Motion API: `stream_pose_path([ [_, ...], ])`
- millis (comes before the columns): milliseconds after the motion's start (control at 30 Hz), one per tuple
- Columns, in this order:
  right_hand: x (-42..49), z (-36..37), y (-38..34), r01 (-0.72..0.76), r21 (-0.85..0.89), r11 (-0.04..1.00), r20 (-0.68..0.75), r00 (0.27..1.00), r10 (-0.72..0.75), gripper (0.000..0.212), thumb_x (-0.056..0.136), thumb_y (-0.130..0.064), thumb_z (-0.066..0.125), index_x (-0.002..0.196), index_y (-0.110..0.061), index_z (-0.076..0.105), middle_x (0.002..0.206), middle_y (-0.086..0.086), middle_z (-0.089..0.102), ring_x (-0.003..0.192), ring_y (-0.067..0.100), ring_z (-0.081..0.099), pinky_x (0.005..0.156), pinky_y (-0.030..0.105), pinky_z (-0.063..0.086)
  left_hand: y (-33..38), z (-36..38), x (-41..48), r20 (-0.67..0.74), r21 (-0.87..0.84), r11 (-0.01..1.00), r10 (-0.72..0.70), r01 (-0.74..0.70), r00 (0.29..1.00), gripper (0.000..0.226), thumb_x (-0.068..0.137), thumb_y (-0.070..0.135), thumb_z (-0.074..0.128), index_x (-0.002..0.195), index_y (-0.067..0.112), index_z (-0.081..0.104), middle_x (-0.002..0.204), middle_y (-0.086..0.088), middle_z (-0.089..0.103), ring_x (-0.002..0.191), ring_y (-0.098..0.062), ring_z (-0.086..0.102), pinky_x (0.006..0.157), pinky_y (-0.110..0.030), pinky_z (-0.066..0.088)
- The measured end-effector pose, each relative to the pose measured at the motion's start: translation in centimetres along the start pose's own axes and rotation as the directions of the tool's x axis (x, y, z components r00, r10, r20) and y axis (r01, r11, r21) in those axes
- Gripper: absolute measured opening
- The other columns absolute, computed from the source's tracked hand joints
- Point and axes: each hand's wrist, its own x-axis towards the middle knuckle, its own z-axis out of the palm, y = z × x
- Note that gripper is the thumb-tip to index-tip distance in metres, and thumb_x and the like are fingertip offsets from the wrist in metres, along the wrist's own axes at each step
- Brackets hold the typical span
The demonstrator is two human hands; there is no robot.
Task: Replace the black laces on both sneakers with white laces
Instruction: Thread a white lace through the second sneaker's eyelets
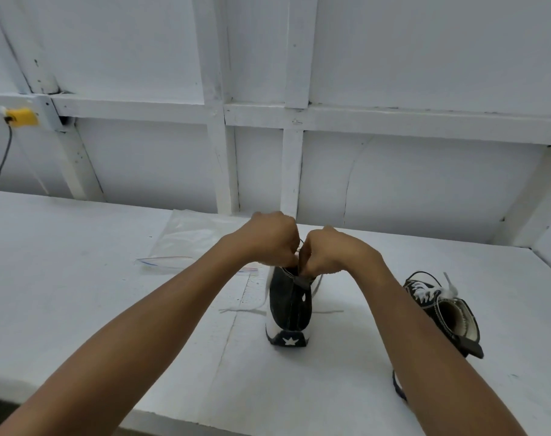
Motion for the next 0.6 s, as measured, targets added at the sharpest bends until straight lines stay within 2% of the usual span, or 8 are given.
stream_pose_path([
  [100,-0.2,0.5,-0.2,0.052,0.062,0.997,-0.173,0.984,-0.041,0.010,0.073,-0.028,0.068,0.067,-0.021,0.068,0.062,-0.001,0.051,0.056,0.018,0.044,0.051,0.023,0.034,-0.6,-0.5,-0.4,-0.135,-0.074,0.997,-0.018,0.008,0.991,0.038,0.066,0.050,0.053,0.073,0.017,0.072,0.106,0.001,0.068,0.101,-0.020,0.060,0.088,-0.041,0.048],
  [167,-0.3,0.4,-0.1,0.074,0.112,0.991,-0.264,0.964,-0.042,0.016,0.071,-0.035,0.071,0.066,-0.020,0.069,0.059,-0.003,0.050,0.056,0.017,0.047,0.050,0.023,0.033,-0.8,-0.5,-0.7,-0.176,-0.146,0.989,-0.020,-0.006,0.984,0.022,0.074,0.042,0.065,0.071,0.020,0.067,0.106,0.005,0.064,0.100,-0.018,0.058,0.086,-0.040,0.048],
  [267,0.2,0.1,0.3,0.077,0.043,0.996,-0.297,0.953,-0.061,0.007,0.072,-0.026,0.065,0.070,-0.021,0.069,0.074,-0.003,0.063,0.070,0.020,0.059,0.053,0.025,0.041,-0.8,-0.2,-0.8,-0.209,-0.203,0.979,-0.032,-0.012,0.977,0.010,0.082,0.030,0.068,0.081,0.020,0.072,0.102,0.003,0.062,0.090,-0.017,0.059,0.076,-0.034,0.049],
  [333,0.5,0.1,0.7,0.079,0.076,0.994,-0.309,0.950,-0.052,0.008,0.073,-0.021,0.061,0.066,-0.019,0.065,0.077,-0.001,0.064,0.073,0.021,0.059,0.059,0.030,0.047,-0.6,0.1,-0.9,-0.214,-0.167,0.986,-0.036,0.000,0.976,0.014,0.084,0.030,0.064,0.087,0.018,0.071,0.096,0.002,0.064,0.085,-0.019,0.060,0.070,-0.032,0.048],
  [400,0.6,0.3,1.1,0.089,0.174,0.981,-0.337,0.941,-0.025,0.019,0.074,-0.021,0.062,0.057,-0.017,0.054,0.063,-0.002,0.054,0.062,0.019,0.050,0.057,0.030,0.041,-0.3,0.1,-1.2,-0.160,-0.069,0.997,-0.038,0.027,0.986,0.018,0.083,0.034,0.063,0.086,0.017,0.066,0.088,0.001,0.066,0.079,-0.020,0.059,0.065,-0.031,0.047],
  [467,0.6,0.6,1.4,0.100,0.243,0.965,-0.362,0.932,-0.005,0.027,0.076,-0.022,0.063,0.055,-0.019,0.047,0.059,-0.003,0.049,0.058,0.017,0.044,0.055,0.029,0.036,0.0,-0.1,-1.3,-0.118,0.047,0.998,-0.027,0.033,0.993,0.022,0.082,0.037,0.064,0.084,0.016,0.063,0.078,-0.001,0.063,0.073,-0.021,0.054,0.059,-0.028,0.040],
  [533,0.5,0.6,1.8,0.116,0.239,0.964,-0.368,0.929,-0.021,0.021,0.079,-0.024,0.064,0.062,-0.016,0.054,0.066,0.000,0.057,0.060,0.017,0.048,0.056,0.029,0.039,0.2,-0.2,-1.1,-0.127,0.064,0.998,-0.002,0.010,0.992,0.018,0.085,0.030,0.061,0.076,0.014,0.059,0.068,-0.002,0.055,0.069,-0.023,0.051,0.055,-0.026,0.033],
  [600,0.5,0.3,2.2,0.144,0.219,0.965,-0.382,0.923,-0.051,0.017,0.082,-0.024,0.064,0.071,-0.013,0.060,0.074,0.004,0.065,0.066,0.021,0.055,0.059,0.030,0.044,0.0,-0.2,-0.8,-0.153,0.004,1.000,-0.010,0.010,0.988,0.026,0.088,0.023,0.059,0.065,0.018,0.046,0.061,0.001,0.048,0.062,-0.022,0.047,0.051,-0.025,0.027],
])
